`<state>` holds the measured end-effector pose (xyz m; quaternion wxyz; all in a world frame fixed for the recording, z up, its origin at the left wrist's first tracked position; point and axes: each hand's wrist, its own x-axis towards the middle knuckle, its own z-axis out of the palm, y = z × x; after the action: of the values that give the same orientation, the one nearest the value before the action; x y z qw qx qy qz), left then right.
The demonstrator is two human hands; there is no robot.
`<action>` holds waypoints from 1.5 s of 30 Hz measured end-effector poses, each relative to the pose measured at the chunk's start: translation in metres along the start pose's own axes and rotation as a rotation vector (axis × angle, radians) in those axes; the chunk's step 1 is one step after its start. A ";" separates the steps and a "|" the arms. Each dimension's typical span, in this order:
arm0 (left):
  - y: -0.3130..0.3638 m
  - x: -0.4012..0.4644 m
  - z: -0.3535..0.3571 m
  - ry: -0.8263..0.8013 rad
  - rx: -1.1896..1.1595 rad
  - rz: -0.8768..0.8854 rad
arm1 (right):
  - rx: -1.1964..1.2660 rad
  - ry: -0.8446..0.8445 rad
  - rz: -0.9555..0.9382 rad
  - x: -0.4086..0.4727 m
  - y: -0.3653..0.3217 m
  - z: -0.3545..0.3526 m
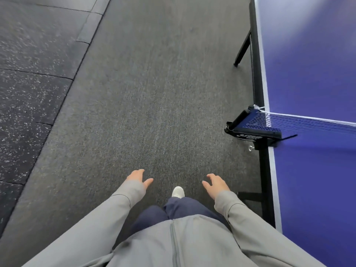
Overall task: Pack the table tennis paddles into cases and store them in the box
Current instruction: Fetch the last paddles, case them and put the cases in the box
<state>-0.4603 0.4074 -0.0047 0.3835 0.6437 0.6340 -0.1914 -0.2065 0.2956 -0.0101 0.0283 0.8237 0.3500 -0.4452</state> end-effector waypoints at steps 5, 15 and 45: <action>0.040 0.054 -0.060 0.044 -0.039 0.011 | -0.051 -0.019 0.021 0.054 -0.037 -0.053; 0.066 0.208 -0.196 0.035 -0.055 -0.057 | 0.008 0.014 0.049 0.177 -0.167 -0.131; 0.414 0.544 -0.475 -0.001 0.092 0.149 | 0.288 0.082 0.282 0.486 -0.287 -0.449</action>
<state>-0.1089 1.1622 0.0015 0.3672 0.7058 0.5747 -0.1916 0.1150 0.9404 -0.0297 -0.0419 0.8776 0.1648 -0.4483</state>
